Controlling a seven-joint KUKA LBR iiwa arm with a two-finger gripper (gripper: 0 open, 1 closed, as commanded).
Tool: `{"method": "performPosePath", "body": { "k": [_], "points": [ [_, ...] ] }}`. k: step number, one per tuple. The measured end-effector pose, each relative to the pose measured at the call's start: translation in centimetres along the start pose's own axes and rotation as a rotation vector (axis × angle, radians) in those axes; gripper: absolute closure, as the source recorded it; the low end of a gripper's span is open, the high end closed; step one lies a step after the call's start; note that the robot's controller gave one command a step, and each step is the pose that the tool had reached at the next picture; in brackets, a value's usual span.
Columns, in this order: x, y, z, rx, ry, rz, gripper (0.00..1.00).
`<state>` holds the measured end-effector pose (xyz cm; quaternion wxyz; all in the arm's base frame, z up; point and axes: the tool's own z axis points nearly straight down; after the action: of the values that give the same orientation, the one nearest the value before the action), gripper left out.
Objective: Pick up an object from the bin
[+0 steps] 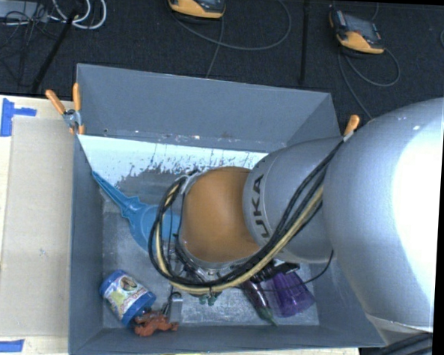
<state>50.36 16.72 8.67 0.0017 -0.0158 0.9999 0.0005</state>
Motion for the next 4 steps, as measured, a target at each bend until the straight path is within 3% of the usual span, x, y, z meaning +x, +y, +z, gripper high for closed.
{"method": "performPosePath", "body": {
  "k": [1, 2, 3, 4],
  "points": [
    [1.4, 3.2, 1.4, 0.001, -0.001, -0.129, 0.0],
    [2.8, 3.8, 1.4, 0.0, 0.001, -0.189, 1.0],
    [2.8, 3.8, 1.4, 0.0, 0.001, -0.188, 1.0],
    [0.6, 3.3, -9.1, 0.0, 0.004, -0.242, 1.0]
  ]
}}
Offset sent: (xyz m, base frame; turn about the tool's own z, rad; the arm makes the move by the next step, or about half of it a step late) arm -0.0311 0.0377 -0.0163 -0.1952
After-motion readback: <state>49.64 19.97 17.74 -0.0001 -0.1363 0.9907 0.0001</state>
